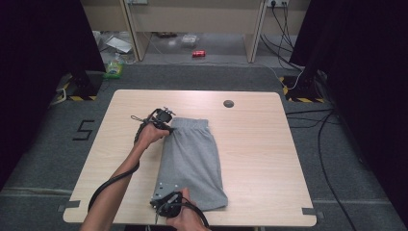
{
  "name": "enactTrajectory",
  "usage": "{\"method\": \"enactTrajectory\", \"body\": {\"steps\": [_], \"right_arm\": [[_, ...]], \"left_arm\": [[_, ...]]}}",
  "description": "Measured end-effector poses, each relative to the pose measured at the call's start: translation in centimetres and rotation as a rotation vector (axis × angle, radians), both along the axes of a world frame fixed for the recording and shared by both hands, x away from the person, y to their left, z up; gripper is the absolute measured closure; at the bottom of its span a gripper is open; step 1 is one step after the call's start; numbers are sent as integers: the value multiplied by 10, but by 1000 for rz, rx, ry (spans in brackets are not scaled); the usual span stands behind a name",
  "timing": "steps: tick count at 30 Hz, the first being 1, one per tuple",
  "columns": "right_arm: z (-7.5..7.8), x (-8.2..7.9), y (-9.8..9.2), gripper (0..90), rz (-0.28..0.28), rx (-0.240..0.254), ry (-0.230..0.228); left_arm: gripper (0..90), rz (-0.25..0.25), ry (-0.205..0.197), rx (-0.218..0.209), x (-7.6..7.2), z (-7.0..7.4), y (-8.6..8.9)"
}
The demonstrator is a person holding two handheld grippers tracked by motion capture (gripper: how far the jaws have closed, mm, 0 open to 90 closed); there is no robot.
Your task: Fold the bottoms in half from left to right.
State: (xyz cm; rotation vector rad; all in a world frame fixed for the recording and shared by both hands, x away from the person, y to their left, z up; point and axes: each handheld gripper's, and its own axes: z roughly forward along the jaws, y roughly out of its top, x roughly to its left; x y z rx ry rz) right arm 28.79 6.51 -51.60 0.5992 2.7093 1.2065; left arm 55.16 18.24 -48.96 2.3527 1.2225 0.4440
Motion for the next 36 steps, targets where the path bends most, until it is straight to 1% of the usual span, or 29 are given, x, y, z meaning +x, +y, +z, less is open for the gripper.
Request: {"method": "enactTrajectory", "body": {"steps": [1, 2, 3, 4, 6, 7, 8, 9, 10, 11, 14, 15, 16, 17, 19, 20, 24, 25, 28, 35, 36], "right_arm": [[0, -1, 1, 770, 1, -3, -6], [0, -1, 3, 759, 4, -1, -2], [0, -2, 3, 749, 5, -3, -10], [0, -2, 3, 736, 4, -1, -11], [1, -1, 2, 694, -5, 6, 13], [1, -1, 2, 666, -6, 14, 34], [2, -1, 2, 649, -4, 13, 40], [3, 0, 1, 628, -7, 15, 35], [5, -1, 0, 612, -21, 16, 46], [7, 0, -1, 598, -14, 15, 35], [16, 5, -8, 574, -31, 22, 15], [20, 7, -12, 566, -50, 25, 18], [22, 11, -15, 562, -53, 24, 1], [25, 15, -20, 558, -70, 28, -6], [27, 22, -27, 548, -99, 33, -4], [28, 26, -32, 545, -114, 32, -13], [32, 40, -49, 537, -183, 35, -7], [33, 45, -53, 535, -190, 31, -23], [36, 56, -66, 530, -231, 33, -35], [41, 83, -97, 516, -332, 38, -49], [41, 87, -101, 515, -347, 41, -46]], "left_arm": [[757, 4, 3, -9, 0, 0, 3], [755, 8, 3, -22, -1, -1, 4], [754, 7, -2, -23, -1, -1, 4], [753, 4, -10, -9, -2, -1, 3], [749, 1, -19, 25, -3, 0, -2], [749, -2, -24, 37, -3, 0, -3], [748, -3, -27, 50, -4, 0, -4], [749, 1, -30, 57, -4, 0, -6], [748, 1, -33, 60, -5, 0, -6], [748, 2, -35, 64, -5, 0, -7], [749, 6, -42, 62, -6, -1, -7], [749, 7, -42, 62, -6, -1, -7], [749, 8, -40, 59, -6, -1, -6], [749, 10, -39, 57, -6, -1, -6], [750, 14, -35, 50, -5, -1, -5], [750, 16, -35, 46, -5, -1, -5], [750, 20, -35, 39, -6, -1, -4], [750, 20, -33, 39, -6, -1, -4], [750, 24, -29, 29, -5, -1, -3], [750, 29, -28, 20, -5, -1, -3], [750, 29, -28, 20, -5, -1, -3]]}}
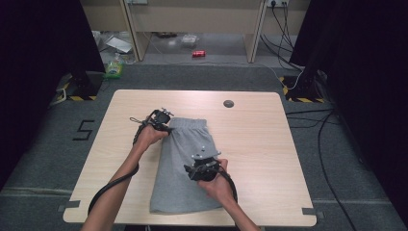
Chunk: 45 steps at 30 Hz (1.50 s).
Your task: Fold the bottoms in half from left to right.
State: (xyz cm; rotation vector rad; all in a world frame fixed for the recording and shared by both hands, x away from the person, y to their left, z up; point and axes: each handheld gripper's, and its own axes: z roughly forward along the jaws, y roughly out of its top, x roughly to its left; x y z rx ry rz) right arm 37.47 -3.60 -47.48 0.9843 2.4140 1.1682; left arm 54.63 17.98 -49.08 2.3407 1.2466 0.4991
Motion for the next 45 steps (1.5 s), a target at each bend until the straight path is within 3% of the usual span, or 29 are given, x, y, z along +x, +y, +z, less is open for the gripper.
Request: {"method": "enactTrajectory", "body": {"steps": [7, 14, 28, 32, 36, 45], "right_arm": [[0, 23, -25, 501, -85, 9, -4], [-3, 46, -38, 489, -132, 14, -4], [-3, 81, -40, 423, -188, 28, 15], [-4, 87, -44, 415, -206, 34, 17], [-7, 93, -46, 409, -216, 43, 26], [-8, 106, -39, 406, -231, 78, 36]], "left_arm": [[750, 0, 2, -1, 0, 0, 0], [751, 2, 1, 1, 0, 0, 0], [751, 6, 0, -13, 0, 0, 1], [751, 29, 14, -42, 1, -1, 3], [752, 21, 13, -23, 1, 0, 2], [752, 26, 11, -34, 1, 0, 3]]}}
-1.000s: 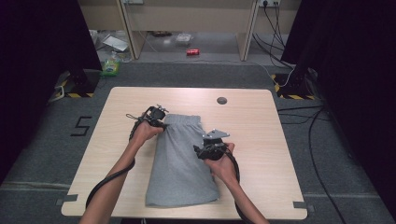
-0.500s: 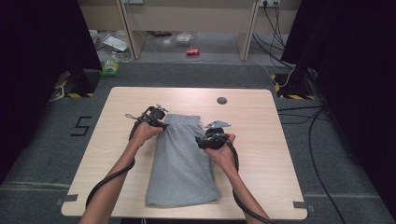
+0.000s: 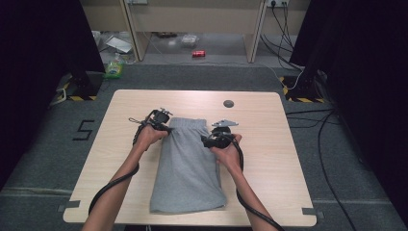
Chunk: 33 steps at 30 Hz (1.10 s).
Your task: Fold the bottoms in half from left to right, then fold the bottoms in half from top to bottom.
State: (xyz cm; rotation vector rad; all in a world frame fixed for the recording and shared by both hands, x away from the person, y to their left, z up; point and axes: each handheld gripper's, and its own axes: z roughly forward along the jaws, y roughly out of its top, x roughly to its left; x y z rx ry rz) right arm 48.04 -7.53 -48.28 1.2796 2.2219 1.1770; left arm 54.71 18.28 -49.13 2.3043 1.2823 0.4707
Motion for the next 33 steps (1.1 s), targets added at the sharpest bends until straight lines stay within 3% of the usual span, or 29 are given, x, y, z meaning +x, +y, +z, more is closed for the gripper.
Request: {"method": "enactTrajectory", "body": {"steps": [6, 12, 22, 26, 33], "right_arm": [[1, 7, 4, 404, -2, -22, -9], [-2, 14, 3, 396, -11, -26, 9], [-9, 23, 1, 386, -28, -16, 24], [-8, 22, 0, 381, -42, 19, 32], [-9, 24, 4, 370, -40, 2, 38]], "left_arm": [[752, 3, 4, -8, 0, 0, 1], [752, 7, 9, -20, 1, 0, 2], [750, 4, 21, -7, 2, 1, 1], [750, 7, 20, -4, 2, 1, 0], [745, 17, 24, -23, 3, 1, 1]]}}
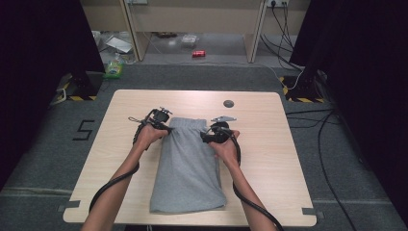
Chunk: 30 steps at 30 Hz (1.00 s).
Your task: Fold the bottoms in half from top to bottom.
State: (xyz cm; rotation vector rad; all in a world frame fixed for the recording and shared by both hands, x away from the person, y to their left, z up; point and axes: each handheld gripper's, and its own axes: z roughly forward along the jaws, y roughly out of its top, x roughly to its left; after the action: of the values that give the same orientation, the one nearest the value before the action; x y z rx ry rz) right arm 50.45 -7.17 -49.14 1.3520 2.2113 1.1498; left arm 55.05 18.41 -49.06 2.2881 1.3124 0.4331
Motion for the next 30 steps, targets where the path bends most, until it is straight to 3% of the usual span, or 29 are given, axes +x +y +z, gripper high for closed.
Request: {"method": "enactTrajectory", "body": {"steps": [17, 20, 25, 27, 30], "right_arm": [[-17, 22, 17, 382, -12, -81, 65], [-18, 26, 18, 403, -8, -83, 50], [-17, 31, 22, 554, 30, -120, 36], [-17, 33, 23, 643, 44, -100, 45], [-17, 35, 21, 734, 22, -56, 69]], "left_arm": [[745, 17, -26, -52, -4, -3, 5], [745, 30, -21, -97, -3, -5, 9], [749, 19, -50, -107, -7, -7, 10], [760, 9, -57, -128, -6, -9, 10], [774, 4, -48, -161, -5, -9, 13]]}}
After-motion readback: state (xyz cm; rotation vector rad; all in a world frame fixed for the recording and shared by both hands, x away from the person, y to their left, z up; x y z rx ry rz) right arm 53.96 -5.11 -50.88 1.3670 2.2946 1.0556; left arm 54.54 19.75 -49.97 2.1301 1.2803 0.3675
